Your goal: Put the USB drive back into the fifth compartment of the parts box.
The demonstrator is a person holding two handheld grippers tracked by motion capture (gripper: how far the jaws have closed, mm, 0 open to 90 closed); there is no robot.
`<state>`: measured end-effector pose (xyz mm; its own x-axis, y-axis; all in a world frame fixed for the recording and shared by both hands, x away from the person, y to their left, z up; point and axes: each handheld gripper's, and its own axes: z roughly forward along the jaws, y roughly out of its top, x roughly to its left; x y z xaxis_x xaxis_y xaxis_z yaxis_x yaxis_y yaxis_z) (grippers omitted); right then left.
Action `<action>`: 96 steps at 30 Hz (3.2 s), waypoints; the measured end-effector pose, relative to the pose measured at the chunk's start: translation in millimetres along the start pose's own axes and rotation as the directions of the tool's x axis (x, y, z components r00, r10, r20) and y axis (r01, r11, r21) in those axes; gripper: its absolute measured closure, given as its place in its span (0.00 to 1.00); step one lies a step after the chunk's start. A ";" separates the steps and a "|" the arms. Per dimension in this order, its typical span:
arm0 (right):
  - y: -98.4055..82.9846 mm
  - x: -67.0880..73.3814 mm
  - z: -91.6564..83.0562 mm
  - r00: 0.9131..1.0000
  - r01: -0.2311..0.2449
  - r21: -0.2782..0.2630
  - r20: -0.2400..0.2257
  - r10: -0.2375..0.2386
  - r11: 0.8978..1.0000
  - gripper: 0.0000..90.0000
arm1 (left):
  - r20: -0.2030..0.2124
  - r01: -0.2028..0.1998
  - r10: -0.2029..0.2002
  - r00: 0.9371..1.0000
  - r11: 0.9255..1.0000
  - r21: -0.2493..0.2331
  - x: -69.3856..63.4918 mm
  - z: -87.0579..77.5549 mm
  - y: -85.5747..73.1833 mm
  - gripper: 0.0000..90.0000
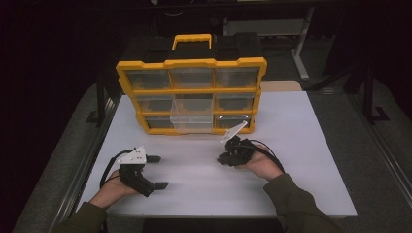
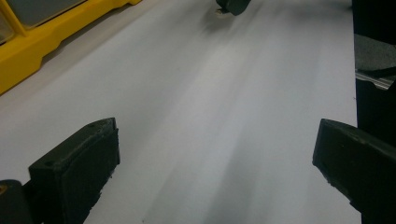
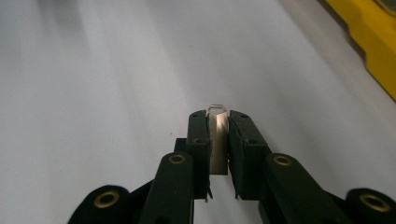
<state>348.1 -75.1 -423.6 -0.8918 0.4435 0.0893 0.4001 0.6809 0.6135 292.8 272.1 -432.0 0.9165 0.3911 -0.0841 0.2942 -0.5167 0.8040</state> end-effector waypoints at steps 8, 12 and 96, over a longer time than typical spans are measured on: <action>-0.3 -3.3 -7.7 1.000 -0.006 0.000 -0.006 0.006 1.000 0.86 | -0.004 -0.001 0.001 1.000 1.000 0.000 0.6 0.2 -0.1 0.00; 0.9 -2.2 -12.2 1.000 0.005 -0.007 -0.006 -0.005 1.000 0.86 | -0.007 -0.003 0.003 1.000 1.000 0.004 1.1 -0.1 -0.4 0.00; 102.2 -18.2 -136.4 0.997 0.073 -0.176 0.050 -0.065 0.982 0.86 | -0.012 0.008 -0.008 1.000 1.000 0.005 1.2 0.9 -1.8 0.00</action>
<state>376.3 -93.1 -255.4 -0.9042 0.4269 0.0097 0.2904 0.5981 0.7470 293.6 272.8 -434.1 0.9107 0.4046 -0.0834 0.3031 -0.5172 0.8004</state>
